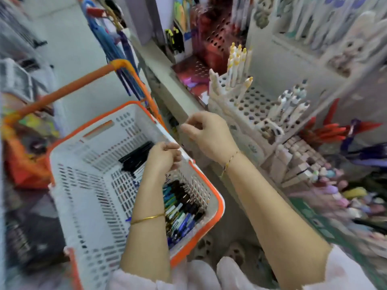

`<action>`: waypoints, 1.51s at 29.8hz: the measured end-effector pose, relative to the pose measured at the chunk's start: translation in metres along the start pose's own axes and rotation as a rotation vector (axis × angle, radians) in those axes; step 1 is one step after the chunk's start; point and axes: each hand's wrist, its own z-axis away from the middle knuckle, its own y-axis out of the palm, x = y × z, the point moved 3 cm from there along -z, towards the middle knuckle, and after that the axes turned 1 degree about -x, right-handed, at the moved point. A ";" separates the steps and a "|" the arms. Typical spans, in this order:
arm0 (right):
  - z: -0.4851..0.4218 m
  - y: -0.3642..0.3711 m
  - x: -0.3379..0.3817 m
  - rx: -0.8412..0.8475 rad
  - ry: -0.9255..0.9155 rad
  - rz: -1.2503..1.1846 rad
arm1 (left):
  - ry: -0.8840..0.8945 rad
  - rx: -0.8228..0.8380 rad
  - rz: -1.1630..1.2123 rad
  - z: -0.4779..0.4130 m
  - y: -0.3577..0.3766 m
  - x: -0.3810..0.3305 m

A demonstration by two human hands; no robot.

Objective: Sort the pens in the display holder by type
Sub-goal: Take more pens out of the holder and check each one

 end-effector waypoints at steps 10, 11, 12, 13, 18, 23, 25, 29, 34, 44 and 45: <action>0.008 0.101 -0.042 0.118 0.256 -0.113 | -0.037 0.083 -0.809 -0.078 -0.020 0.158; 0.010 0.104 -0.045 0.105 0.278 -0.130 | -0.005 0.127 -0.876 -0.079 -0.017 0.165; 0.012 0.107 -0.048 0.092 0.298 -0.142 | 0.027 0.154 -0.933 -0.079 -0.014 0.171; 0.014 0.108 -0.050 0.080 0.316 -0.151 | 0.060 0.165 -0.975 -0.077 -0.012 0.175; 0.019 0.110 -0.051 0.036 0.372 -0.192 | 0.215 0.211 -1.096 -0.045 0.013 0.176; 0.021 0.110 -0.051 0.007 0.391 -0.219 | 0.169 0.266 -1.346 -0.020 0.041 0.206; 0.022 0.110 -0.052 0.001 0.401 -0.245 | 0.172 0.236 -1.380 -0.024 0.043 0.211; 0.023 0.111 -0.054 0.007 0.391 -0.233 | 0.200 0.261 -1.422 -0.025 0.043 0.213; 0.023 0.110 -0.055 0.016 0.397 -0.231 | 0.210 0.228 -1.433 -0.024 0.043 0.214; 0.024 0.107 -0.055 0.031 0.384 -0.250 | 0.266 0.278 -1.475 -0.024 0.037 0.207; 0.024 0.106 -0.055 0.029 0.381 -0.247 | 0.293 0.300 -1.460 -0.024 0.037 0.206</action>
